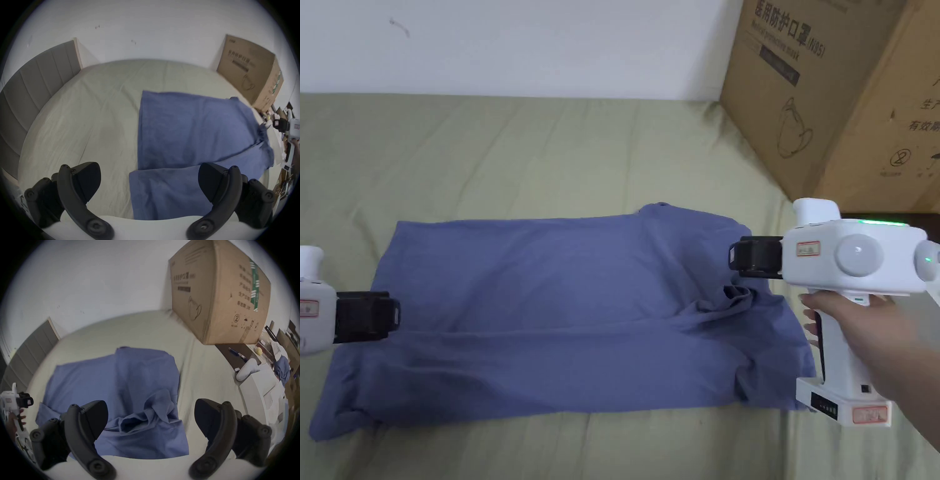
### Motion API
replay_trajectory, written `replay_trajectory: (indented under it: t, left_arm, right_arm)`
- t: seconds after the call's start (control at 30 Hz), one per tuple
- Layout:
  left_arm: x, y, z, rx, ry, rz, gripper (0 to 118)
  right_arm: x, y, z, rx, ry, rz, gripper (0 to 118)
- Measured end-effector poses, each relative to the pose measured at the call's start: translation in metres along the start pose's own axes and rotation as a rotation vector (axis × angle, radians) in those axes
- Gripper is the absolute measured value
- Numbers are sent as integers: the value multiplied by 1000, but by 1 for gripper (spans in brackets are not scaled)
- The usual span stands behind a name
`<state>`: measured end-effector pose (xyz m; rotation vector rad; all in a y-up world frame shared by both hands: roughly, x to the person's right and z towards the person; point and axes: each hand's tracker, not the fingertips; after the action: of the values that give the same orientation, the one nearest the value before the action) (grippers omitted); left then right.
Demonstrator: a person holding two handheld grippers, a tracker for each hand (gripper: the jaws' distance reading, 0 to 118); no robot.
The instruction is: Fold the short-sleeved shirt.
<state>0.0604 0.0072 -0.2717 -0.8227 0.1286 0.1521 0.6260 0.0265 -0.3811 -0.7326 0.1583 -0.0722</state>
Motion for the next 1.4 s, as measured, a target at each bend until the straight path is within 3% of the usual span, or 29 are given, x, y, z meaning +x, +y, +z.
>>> replay_trajectory:
  t: [0.17, 0.2, 0.23, 0.27, 0.3, 0.33, 0.37, 0.43, 0.5, 0.63, 0.73, 0.83, 0.9, 0.97, 1.1, 1.13, 1.17, 1.2, 1.23, 1.3, 1.4]
  left_arm:
    - [4, -25, 60, 92, -94, 16, 118]
    - [6, -34, 74, 99, -101, 22, 117]
    - [8, -43, 89, 127, -126, 36, 110]
    - [5, -56, 101, 164, -137, 49, 96]
    - [6, -69, 118, 219, -142, 63, 69]
    - [9, -78, 131, 246, -138, 71, 19]
    - [12, -89, 146, 269, -128, 71, 0]
    - [11, -109, 167, 369, -106, 88, 0]
    - [17, -126, 192, 454, -119, 92, 0]
    - [47, -158, 231, 589, -68, 70, 0]
    - [59, -166, 237, 570, -79, 11, 0]
    - [63, -166, 237, 521, -87, -10, 0]
    - [63, -169, 238, 519, -84, -9, 0]
    - [60, -168, 237, 504, -90, 13, 0]
    - [58, -164, 234, 484, -92, 35, 0]
    - [56, -163, 232, 479, -88, 38, 0]
    - [54, -163, 231, 474, -89, 39, 0]
    - [43, -164, 224, 471, -88, 41, 0]
    - [39, -164, 221, 467, -85, 41, 0]
    - [34, -163, 217, 454, -81, 40, 0]
    - [42, -160, 218, 435, -75, 41, 0]
  right_arm:
    - [-4, -32, 81, 125, 80, -68, 112]
    - [-5, -42, 101, 131, 117, -87, 110]
    - [-8, -54, 120, 176, 109, -129, 100]
    - [-11, -66, 139, 227, 139, -137, 82]
    - [-16, -80, 159, 271, 161, -131, 52]
    - [-21, -91, 175, 292, 163, -122, 12]
    - [-35, -105, 193, 303, 155, -77, 1]
    - [-46, -128, 226, 380, 146, -67, 0]
    - [-55, -150, 254, 492, 157, -81, 0]
    - [-70, -185, 277, 617, 87, -82, 0]
    - [-77, -181, 276, 529, 121, -5, 0]
    - [-70, -159, 267, 480, 180, -26, 0]
    - [-55, -130, 248, 348, 198, -48, 0]
    - [-33, -91, 204, 62, 188, -37, 0]
    - [5, -59, 122, -316, 161, -120, 0]
    - [12, -56, 104, -383, 125, -100, 9]
    - [20, -58, 87, -393, 76, -112, 47]
    - [25, -55, 73, -427, 46, -123, 100]
    - [31, -55, 57, -466, 8, -142, 116]
    - [33, -61, 51, -382, 25, -228, 103]
    - [42, -75, 27, -440, 17, -345, 107]
